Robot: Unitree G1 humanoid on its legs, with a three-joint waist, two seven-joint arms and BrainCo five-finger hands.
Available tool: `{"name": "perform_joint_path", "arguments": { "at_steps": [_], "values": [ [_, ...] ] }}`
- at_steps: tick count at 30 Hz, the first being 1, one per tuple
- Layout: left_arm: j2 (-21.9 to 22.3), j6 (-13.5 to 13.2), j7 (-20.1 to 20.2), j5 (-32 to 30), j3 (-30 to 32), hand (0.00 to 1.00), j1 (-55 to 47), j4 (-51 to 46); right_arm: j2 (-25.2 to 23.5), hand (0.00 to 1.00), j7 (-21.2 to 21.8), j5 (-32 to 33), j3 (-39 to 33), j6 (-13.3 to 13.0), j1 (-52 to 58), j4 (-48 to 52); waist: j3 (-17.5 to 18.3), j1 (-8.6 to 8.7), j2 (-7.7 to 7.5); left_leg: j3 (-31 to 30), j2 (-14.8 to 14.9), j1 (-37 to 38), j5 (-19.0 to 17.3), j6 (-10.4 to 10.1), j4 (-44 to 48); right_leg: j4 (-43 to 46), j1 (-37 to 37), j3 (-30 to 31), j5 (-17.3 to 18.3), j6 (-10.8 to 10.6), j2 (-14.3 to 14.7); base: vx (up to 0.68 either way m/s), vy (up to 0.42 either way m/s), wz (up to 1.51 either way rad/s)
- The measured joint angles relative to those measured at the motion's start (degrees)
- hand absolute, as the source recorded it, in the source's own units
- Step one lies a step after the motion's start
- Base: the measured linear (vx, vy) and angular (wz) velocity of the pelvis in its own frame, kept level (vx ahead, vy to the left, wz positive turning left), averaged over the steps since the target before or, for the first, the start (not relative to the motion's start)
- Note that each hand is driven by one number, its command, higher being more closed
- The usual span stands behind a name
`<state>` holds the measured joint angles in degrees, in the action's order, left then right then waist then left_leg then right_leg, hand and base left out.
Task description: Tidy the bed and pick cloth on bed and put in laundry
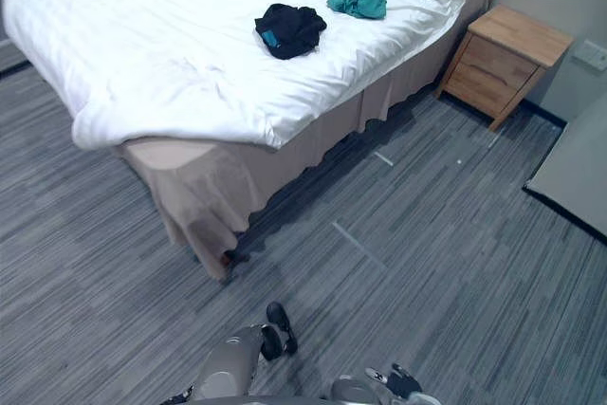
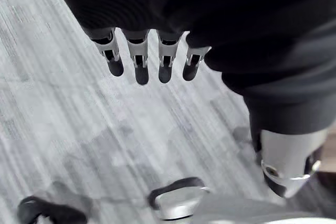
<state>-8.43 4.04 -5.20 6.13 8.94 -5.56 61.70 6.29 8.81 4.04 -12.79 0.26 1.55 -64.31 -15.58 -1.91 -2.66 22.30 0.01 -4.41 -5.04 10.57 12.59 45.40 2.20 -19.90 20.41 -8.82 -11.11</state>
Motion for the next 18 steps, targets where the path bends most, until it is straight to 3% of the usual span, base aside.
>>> {"name": "perform_joint_path", "arguments": {
  "at_steps": [1, 3, 4, 6, 9, 10, 11, 12, 13, 15, 16, 17, 18],
  "values": [
    [0.19, -0.47, -0.06, 0.03, -1.02, 0.00, 0.99, -0.46, 0.33, 0.00, -0.19, 1.10, 0.57, 0.00, 0.13, 0.20, 0.45, 0.60, 0.48, -4.40, 0.04, 2.50, 0.39, -1.14, -3.03, -9.30, 2.16, 1.73, -0.40, -0.22, 1.40, 0.38, 0.019, 1.26],
    [-0.90, -0.86, -0.14, 0.22, -2.73, 0.00, 2.60, -0.40, 0.24, 0.00, -0.49, 2.76, 0.77, 0.00, 0.39, 0.34, 0.48, 0.94, 0.45, -8.89, -0.12, 2.99, -0.61, -3.04, -3.79, -19.19, 4.87, 6.32, -2.82, -0.97, 2.23, 0.33, -0.061, 1.40],
    [-0.79, -0.94, -0.33, 0.49, -2.86, 0.00, 4.06, -0.35, 0.09, 0.00, -0.91, 4.02, 0.59, 0.16, 0.75, 0.31, 0.45, 0.98, 0.50, -12.19, -0.43, 2.95, -1.15, -3.89, -3.40, -26.64, 6.61, 11.39, -6.43, -1.04, 2.49, 0.32, -0.098, 1.38],
    [-0.64, -1.35, -1.24, 0.48, -2.21, 0.00, 4.38, -0.33, -0.39, 0.00, -1.19, 5.52, -0.49, 0.30, 1.40, 0.44, 0.42, 1.01, 0.61, -15.90, -0.42, 4.17, -2.34, -5.68, -2.10, -32.73, 7.13, 17.22, -11.22, 0.01, 2.27, 0.35, -0.133, 1.37],
    [0.75, -2.78, -2.62, 0.66, 0.37, 0.00, 1.48, -1.19, -1.25, 0.00, -1.29, 6.63, -0.44, 2.61, 2.38, 1.44, 1.21, 0.78, 0.04, -17.10, 0.17, 8.47, -4.78, -8.77, -1.39, -29.47, 4.65, 16.98, -14.68, 0.47, 2.50, 0.32, -0.184, 1.06],
    [1.19, -3.09, -2.57, 0.99, 0.54, 0.00, 0.62, -1.72, -1.25, 0.00, -1.28, 6.66, -0.43, 2.92, 2.47, 1.91, 1.61, 0.71, 0.03, -17.00, 0.23, 8.83, -5.54, -8.93, -0.92, -29.03, 4.35, 16.50, -15.01, 0.20, 2.46, 0.32, -0.243, 0.76],
    [1.42, -4.07, -2.52, 1.98, 0.83, 0.00, -0.92, -2.43, -0.69, 0.00, -1.14, 6.65, -0.38, 3.77, 2.47, 2.21, 2.06, 0.28, -0.05, -16.63, 0.23, 9.11, -7.05, -10.48, 1.02, -29.06, 3.93, 15.97, -16.27, 1.33, 3.20, 0.33, -0.274, 0.43],
    [1.48, -5.33, -2.54, 2.34, 0.71, 0.00, -2.21, -2.71, -0.76, 0.00, -1.05, 6.66, -0.23, 4.63, 2.48, 2.22, 2.63, -0.05, -0.46, -14.45, 0.23, 8.68, -8.05, -12.09, 4.17, -30.31, 2.89, 15.17, -20.04, 3.36, 3.83, 0.33, -0.288, 0.31],
    [1.41, -5.87, -2.54, 2.36, 0.72, 0.00, -2.58, -2.67, -0.85, 0.00, -1.05, 6.66, -0.25, 5.01, 2.58, 2.22, 2.84, -0.08, -0.80, -12.94, 0.22, 7.98, -8.68, -12.88, 6.31, -31.42, 2.22, 14.70, -21.74, 3.71, 4.03, 0.29, -0.312, 0.24],
    [3.78, -9.00, -2.56, 2.98, 0.15, 0.00, -2.43, -2.48, 2.03, 0.00, -0.71, 6.73, -0.72, 6.61, 2.97, 2.34, 3.28, 0.33, 4.39, -7.82, 5.58, 5.10, -10.61, -15.38, 13.83, -36.12, -2.14, 11.23, -20.96, 3.85, 6.02, 0.21, -0.290, 0.37],
    [4.53, -10.07, -2.68, 2.95, 0.04, 0.00, -2.24, -2.52, 2.76, 0.00, -0.71, 6.69, -0.81, 7.04, 2.96, 2.37, 3.17, 0.80, 5.18, -6.50, 6.27, 5.26, -10.56, -15.46, 13.83, -36.95, -3.00, 10.51, -20.96, 3.86, 6.36, 0.14, -0.198, 0.45],
    [5.79, -12.39, -3.61, 2.70, -0.25, 0.00, -2.12, -2.83, 3.79, 0.00, -0.67, 6.64, -0.96, 7.88, 3.25, 2.40, 3.70, 1.38, 7.09, -4.77, 6.75, 6.61, -10.03, -16.17, 11.03, -37.53, -3.83, 9.66, -20.68, 4.30, 6.93, 0.09, -0.176, 0.31],
    [5.94, -14.17, -4.95, 2.26, -0.40, 0.00, -1.81, -4.57, 4.17, 0.00, -0.60, 6.58, -2.02, 8.21, 3.72, 2.50, 3.92, 1.64, 7.65, -4.81, 6.20, 8.42, -9.00, -17.25, 6.31, -37.35, -3.95, 9.30, -20.20, 4.93, 7.09, 0.09, -0.212, 0.24]
  ]
}}
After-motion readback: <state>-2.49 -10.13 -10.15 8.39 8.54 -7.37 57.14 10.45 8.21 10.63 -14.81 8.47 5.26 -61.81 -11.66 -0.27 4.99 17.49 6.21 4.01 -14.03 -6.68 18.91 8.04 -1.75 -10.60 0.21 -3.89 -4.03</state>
